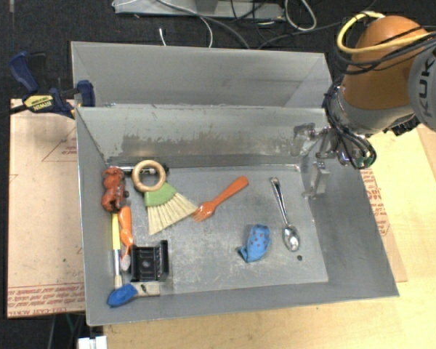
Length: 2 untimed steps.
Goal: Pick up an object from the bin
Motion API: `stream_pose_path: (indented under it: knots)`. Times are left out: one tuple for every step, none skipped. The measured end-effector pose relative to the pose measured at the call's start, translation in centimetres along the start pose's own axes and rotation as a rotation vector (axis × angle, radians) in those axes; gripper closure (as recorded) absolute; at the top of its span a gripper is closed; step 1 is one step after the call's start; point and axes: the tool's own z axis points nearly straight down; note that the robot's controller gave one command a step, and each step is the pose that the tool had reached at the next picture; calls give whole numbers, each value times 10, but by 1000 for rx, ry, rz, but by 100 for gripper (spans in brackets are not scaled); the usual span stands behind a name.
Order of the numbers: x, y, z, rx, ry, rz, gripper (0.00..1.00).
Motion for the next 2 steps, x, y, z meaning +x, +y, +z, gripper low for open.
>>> stream_pose_path:
  knots:
    - [-2, 0, -5, 1, -8, -2, 0]
    - [42, 34, 58, 1, -8, -126, 0]
